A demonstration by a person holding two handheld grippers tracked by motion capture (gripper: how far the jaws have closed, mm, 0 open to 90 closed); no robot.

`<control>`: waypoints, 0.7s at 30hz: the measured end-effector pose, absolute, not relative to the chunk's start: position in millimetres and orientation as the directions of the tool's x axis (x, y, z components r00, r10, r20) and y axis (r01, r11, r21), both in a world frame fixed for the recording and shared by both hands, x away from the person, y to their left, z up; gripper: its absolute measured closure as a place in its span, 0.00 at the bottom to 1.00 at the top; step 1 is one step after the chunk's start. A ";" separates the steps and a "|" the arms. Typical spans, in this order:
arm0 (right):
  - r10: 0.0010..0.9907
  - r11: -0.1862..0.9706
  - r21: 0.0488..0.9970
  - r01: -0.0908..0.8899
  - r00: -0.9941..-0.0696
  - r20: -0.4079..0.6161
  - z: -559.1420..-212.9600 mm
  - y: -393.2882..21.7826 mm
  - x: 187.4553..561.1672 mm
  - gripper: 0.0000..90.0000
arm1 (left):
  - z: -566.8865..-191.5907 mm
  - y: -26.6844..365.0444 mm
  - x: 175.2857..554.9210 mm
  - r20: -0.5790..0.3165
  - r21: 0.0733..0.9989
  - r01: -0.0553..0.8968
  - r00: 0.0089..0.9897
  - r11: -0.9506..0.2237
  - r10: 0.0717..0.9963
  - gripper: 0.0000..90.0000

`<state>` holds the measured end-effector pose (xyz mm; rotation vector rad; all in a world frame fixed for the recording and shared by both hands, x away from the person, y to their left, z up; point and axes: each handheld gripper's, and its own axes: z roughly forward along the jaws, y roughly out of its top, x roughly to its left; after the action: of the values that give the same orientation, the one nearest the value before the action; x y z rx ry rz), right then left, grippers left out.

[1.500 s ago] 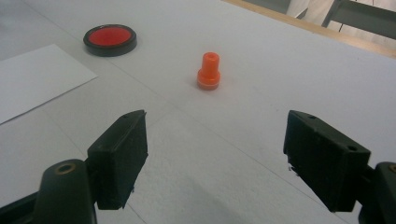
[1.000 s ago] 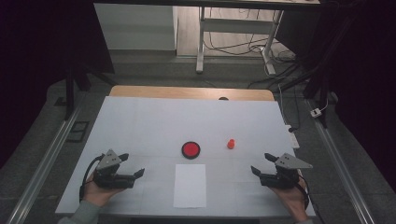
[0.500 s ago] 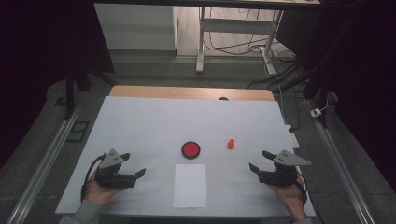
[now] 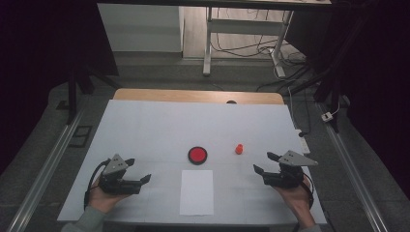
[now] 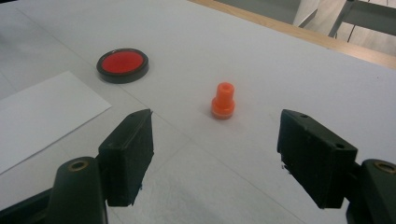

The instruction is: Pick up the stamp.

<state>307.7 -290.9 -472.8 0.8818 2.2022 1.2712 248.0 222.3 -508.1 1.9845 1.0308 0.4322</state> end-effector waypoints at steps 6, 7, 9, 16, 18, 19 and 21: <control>0.708 0.378 0.870 0.315 -0.704 -0.053 -470.4 -281.7 312.4 0.30 | -508.1 222.0 248.0 -0.071 0.803 0.507 0.603 -0.313 0.795 0.16; 0.708 0.378 0.869 0.318 -0.704 -0.051 -470.1 -280.3 312.6 0.30 | -508.1 222.2 248.0 -0.072 0.804 0.507 0.602 -0.311 0.795 0.16; 0.706 0.384 0.867 0.318 -0.706 -0.054 -468.5 -276.6 313.8 0.30 | -508.1 222.6 248.0 -0.072 0.805 0.506 0.601 -0.310 0.796 0.16; 0.701 0.392 0.862 0.321 -0.711 -0.055 -464.4 -260.6 326.9 0.31 | -509.1 222.4 248.8 -0.073 0.803 0.507 0.604 -0.312 0.793 0.16; 0.703 0.393 0.861 0.324 -0.709 -0.054 -464.6 -256.7 330.8 0.31 | -509.2 222.1 248.9 -0.073 0.803 0.507 0.606 -0.314 0.792 0.16; 0.704 0.385 0.863 0.326 -0.708 -0.047 -465.0 -255.0 332.7 0.31 | -509.3 221.8 248.9 -0.072 0.802 0.507 0.607 -0.315 0.792 0.16; 0.707 0.383 0.861 0.334 -0.706 -0.041 -465.6 -252.1 335.9 0.31 | -509.6 221.5 249.2 -0.070 0.801 0.507 0.609 -0.319 0.790 0.16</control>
<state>335.9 -252.1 -465.6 0.8993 2.2445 1.2589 249.2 221.5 -509.6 1.9931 1.0249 0.4268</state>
